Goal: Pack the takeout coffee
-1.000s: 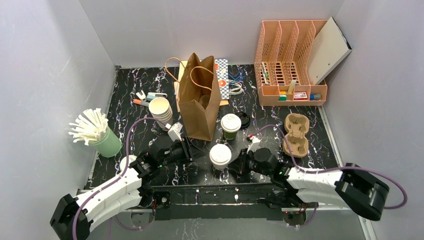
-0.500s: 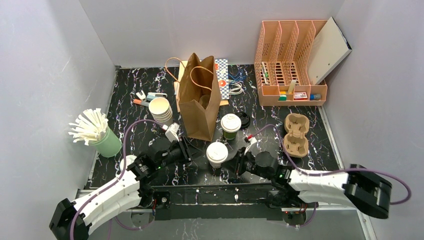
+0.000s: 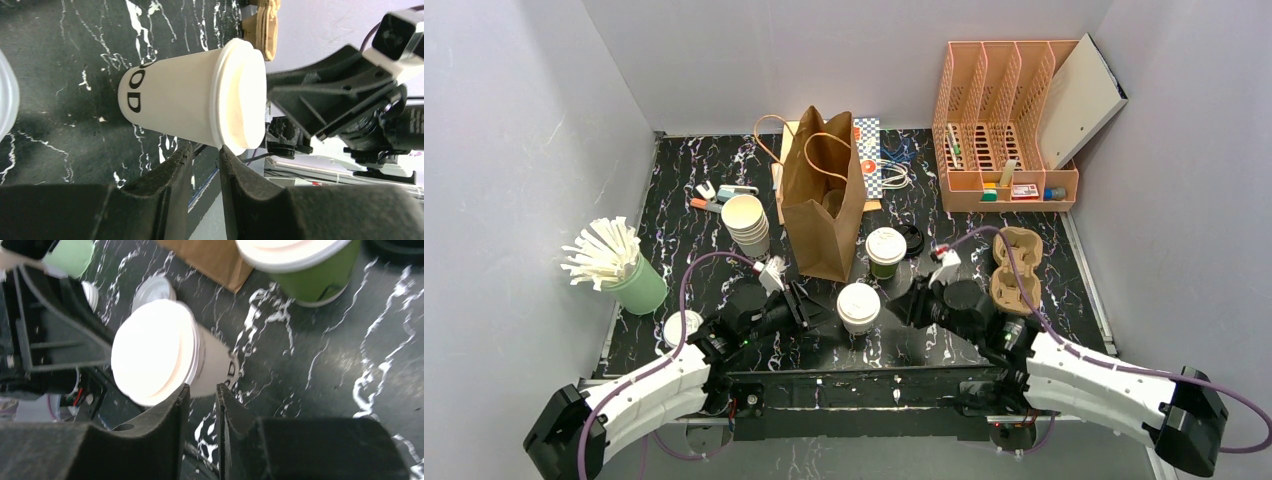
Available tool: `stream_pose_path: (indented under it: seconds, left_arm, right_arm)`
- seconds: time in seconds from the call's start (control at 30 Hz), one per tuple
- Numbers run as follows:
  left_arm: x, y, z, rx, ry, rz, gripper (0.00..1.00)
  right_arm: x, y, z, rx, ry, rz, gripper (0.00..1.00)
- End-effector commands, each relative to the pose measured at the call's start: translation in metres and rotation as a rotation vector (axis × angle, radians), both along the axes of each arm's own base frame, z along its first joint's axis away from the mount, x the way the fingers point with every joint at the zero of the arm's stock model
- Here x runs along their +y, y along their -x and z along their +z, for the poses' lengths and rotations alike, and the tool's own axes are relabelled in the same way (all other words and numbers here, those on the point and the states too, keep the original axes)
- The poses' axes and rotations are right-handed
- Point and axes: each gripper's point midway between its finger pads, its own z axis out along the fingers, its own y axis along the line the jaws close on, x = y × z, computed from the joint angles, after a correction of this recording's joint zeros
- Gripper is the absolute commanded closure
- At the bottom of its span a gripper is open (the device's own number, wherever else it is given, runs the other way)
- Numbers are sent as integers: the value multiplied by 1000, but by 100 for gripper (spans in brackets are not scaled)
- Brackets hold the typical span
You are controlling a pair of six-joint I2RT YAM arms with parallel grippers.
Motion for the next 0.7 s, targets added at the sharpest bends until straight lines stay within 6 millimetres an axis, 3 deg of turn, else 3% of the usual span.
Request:
stream_pose_path:
  seconds: [0.0,0.1,0.27,0.33,0.47,0.67]
  left_arm:
    - [-7,1,14,-14,66,-13,74]
    - [-9,3,18,-19,95,-13,72]
    - [-9,3,19,-25,109,-4,72]
    - [-10,2,18,-26,109,-2,73]
    - [-13,0,14,-26,115,-4,73]
    - [-16,-4,14,-30,118,-3,77]
  right_arm:
    - [-1,-19,23,-6,78,44,61]
    - [8,-23,38,6,45,112,55]
    - [21,-31,55,9,24,205,54]
    - [28,-34,63,4,14,243,48]
    - [36,-40,62,15,54,281,34]
    - [46,-41,53,46,72,332,35]
